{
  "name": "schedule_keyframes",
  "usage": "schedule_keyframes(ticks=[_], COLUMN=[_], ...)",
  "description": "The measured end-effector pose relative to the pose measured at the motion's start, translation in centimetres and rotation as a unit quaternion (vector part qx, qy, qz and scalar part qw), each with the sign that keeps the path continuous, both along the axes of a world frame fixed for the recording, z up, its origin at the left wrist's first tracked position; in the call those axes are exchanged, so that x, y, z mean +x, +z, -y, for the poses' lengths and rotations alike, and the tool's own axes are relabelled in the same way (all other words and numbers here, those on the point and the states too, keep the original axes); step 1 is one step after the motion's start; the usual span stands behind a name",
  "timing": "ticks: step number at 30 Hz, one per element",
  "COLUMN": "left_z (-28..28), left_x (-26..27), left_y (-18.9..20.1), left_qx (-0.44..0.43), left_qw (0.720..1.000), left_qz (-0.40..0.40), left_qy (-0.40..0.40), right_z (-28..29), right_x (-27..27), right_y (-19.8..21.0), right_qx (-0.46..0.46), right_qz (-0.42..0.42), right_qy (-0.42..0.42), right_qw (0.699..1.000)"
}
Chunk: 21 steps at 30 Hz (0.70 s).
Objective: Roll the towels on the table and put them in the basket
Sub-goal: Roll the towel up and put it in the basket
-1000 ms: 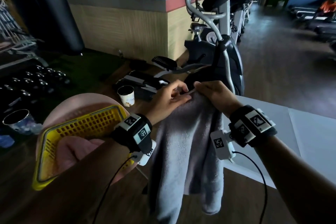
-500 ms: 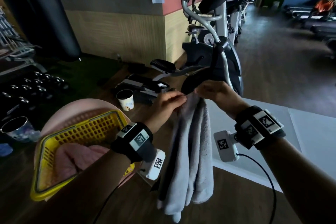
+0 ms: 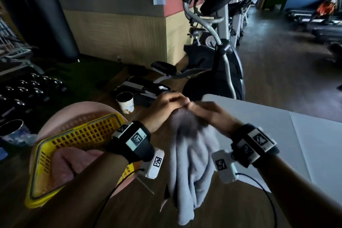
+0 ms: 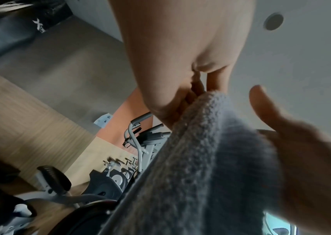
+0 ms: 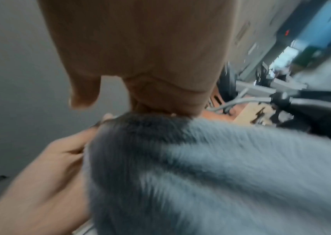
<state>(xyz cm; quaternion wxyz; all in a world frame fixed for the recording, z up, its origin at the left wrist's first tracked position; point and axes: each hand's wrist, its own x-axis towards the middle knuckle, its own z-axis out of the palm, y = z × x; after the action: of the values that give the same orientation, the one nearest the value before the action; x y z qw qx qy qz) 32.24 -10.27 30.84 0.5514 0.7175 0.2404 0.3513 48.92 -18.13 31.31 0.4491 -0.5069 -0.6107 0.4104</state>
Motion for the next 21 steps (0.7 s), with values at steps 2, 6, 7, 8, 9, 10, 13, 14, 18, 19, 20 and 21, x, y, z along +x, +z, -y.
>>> schedule_keyframes(ticks=[2,6,7,8,9,10,13,14,18,19,20,21], left_z=[0.4,1.2,1.1,0.9,0.7,0.6,1.2,1.5,1.7,1.7,1.6,2.0], left_x=[0.6,0.7,0.7,0.7,0.7,0.9,1.4,1.3,0.5,0.4,0.4,0.3], left_y=[0.0,-0.5,-0.3,0.1,0.5,0.8,1.0,0.9,0.9,1.2,1.3,1.6], left_qx=[-0.005,-0.036,-0.036,-0.034,-0.034,-0.023,-0.015,-0.018,-0.014,-0.017,-0.013,-0.007], left_qw=[1.000,0.999,0.999,0.999,0.999,1.000,1.000,0.999,1.000,0.999,0.999,0.999], left_qz=[-0.014,-0.002,0.005,0.013,0.020,0.017,-0.012,-0.021,0.010,0.026,0.029,0.021], left_qy=[-0.009,-0.027,-0.016,-0.001,0.007,0.004,-0.020,-0.026,-0.002,0.013,0.023,0.022], right_z=[0.0,-0.3,-0.1,0.1,0.6,1.0,1.4,1.3,1.0,1.3,1.7,2.1], right_x=[0.2,2.9,2.9,2.4,1.7,0.9,0.6,1.1,2.0,1.2,0.5,0.0], right_y=[-0.6,1.3,1.4,1.5,1.3,1.1,2.4,3.2,2.7,2.0,1.4,1.2], right_qx=[0.020,0.039,0.032,0.012,-0.020,-0.037,0.032,0.041,0.036,0.022,0.012,0.019], right_qz=[-0.051,-0.211,-0.213,-0.185,-0.129,-0.060,-0.074,-0.145,-0.209,-0.146,-0.080,-0.049], right_qy=[0.015,-0.149,-0.150,-0.117,-0.055,0.006,-0.012,-0.058,-0.092,-0.040,0.010,0.040], right_qw=[0.998,0.965,0.965,0.976,0.990,0.997,0.997,0.987,0.973,0.988,0.997,0.998])
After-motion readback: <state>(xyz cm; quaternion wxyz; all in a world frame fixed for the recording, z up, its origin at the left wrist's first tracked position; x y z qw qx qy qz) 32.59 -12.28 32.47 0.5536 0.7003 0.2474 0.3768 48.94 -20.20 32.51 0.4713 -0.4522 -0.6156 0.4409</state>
